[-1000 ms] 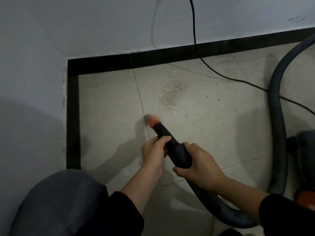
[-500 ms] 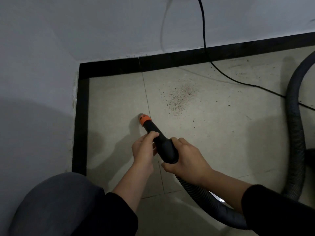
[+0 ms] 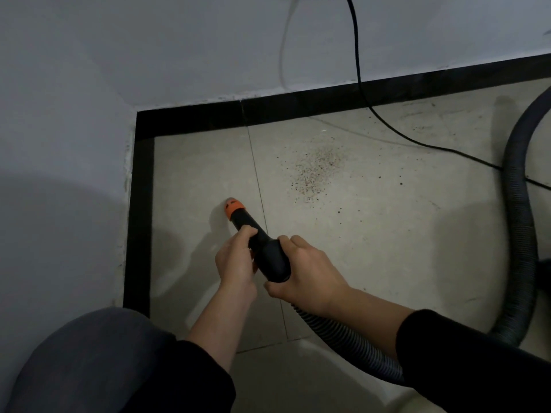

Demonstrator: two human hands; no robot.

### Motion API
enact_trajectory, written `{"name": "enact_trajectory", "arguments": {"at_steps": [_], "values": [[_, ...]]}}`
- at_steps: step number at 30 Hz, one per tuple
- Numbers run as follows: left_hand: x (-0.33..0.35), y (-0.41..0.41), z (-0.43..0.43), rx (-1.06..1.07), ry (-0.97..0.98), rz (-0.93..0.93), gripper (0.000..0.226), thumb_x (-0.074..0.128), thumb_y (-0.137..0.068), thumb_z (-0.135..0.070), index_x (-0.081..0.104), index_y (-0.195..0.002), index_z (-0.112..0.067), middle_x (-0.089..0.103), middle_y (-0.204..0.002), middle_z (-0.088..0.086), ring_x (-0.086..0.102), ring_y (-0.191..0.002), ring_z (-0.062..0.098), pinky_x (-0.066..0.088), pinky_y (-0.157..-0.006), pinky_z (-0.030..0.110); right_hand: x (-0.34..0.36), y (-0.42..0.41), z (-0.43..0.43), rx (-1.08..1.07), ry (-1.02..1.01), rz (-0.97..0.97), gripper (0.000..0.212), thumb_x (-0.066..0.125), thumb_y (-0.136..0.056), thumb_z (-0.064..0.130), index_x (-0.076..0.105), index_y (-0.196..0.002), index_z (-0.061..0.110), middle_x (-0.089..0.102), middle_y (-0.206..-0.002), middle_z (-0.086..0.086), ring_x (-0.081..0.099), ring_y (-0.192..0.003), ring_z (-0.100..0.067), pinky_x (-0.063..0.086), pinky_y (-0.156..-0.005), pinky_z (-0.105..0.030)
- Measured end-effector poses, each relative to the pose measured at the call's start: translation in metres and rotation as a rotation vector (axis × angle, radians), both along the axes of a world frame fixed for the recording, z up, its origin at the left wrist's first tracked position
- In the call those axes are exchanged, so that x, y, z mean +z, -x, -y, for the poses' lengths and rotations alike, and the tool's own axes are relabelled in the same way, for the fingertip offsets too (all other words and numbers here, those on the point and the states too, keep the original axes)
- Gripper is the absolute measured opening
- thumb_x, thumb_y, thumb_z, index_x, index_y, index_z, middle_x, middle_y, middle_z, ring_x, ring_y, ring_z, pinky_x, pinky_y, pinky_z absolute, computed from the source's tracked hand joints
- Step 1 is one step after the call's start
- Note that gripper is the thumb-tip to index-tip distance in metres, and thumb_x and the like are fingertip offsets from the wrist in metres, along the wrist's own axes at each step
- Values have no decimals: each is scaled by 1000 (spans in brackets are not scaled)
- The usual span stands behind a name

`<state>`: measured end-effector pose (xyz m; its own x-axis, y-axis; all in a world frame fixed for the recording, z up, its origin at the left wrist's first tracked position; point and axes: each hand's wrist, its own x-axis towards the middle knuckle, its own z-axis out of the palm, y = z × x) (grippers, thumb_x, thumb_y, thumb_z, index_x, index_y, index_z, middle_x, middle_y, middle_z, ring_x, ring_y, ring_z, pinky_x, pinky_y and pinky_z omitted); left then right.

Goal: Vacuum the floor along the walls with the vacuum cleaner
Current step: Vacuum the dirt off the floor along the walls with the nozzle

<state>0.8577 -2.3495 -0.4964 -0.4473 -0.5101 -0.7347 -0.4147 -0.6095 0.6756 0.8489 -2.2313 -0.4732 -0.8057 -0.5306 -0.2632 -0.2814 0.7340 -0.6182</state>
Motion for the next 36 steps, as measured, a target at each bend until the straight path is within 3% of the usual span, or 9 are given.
{"name": "enact_trajectory", "arguments": {"at_steps": [5, 9, 17, 26, 30, 33, 36], "values": [[1, -5, -12, -69, -2, 27, 9, 69, -83, -15, 63, -89, -12, 67, -97, 11, 63, -87, 22, 54, -79, 37, 0, -15, -15, -30, -12, 1, 45, 71, -77, 34, 46, -112, 20, 42, -94, 6, 49, -77, -12, 39, -58, -17], [-1, -12, -22, -113, -10, 37, 14, 72, -84, -18, 63, -93, -10, 67, -95, 10, 64, -82, 20, 55, -74, 34, 1, -27, -28, -57, -32, 3, 48, 71, -78, 35, 45, -115, 21, 45, -98, 5, 53, -81, -13, 51, -68, -26], [-4, -31, -40, -219, 16, 64, 32, 72, -82, -20, 62, -110, -5, 68, -102, 13, 66, -96, 26, 56, -74, 32, 6, -57, -50, -107, -78, 0, 52, 70, -78, 40, 43, -119, 23, 44, -98, 7, 54, -81, -13, 52, -69, -27], [-11, -51, -68, -341, 19, 106, 31, 74, -79, -22, 63, -104, -9, 70, -102, 13, 67, -97, 27, 57, -86, 42, 11, -85, -80, -139, -153, 14, 52, 67, -80, 43, 40, -119, 23, 39, -96, 8, 49, -76, -13, 46, -63, -22], [-12, -61, -77, -386, 22, 109, 30, 73, -80, -22, 62, -104, -8, 70, -101, 13, 67, -96, 27, 58, -76, 35, 9, -95, -88, -159, -170, 96, 49, 69, -78, 42, 39, -113, 24, 44, -99, 5, 53, -75, -11, 50, -61, -24], [-11, -69, -82, -435, 28, 111, 29, 71, -82, -22, 61, -105, -7, 70, -101, 15, 68, -95, 27, 57, -73, 33, 9, -100, -94, -172, -161, 180, 47, 71, -76, 36, 31, -97, 28, 42, -93, 8, 50, -67, -8, 41, -49, -22], [-11, -75, -88, -454, 24, 136, 28, 69, -83, -22, 60, -104, -8, 69, -102, 16, 68, -95, 28, 58, -76, 34, 10, -103, -99, -144, -166, 214, 52, 73, -73, 32, 22, -85, 29, 37, -87, 10, 46, -63, -7, 33, -46, -20]]}}
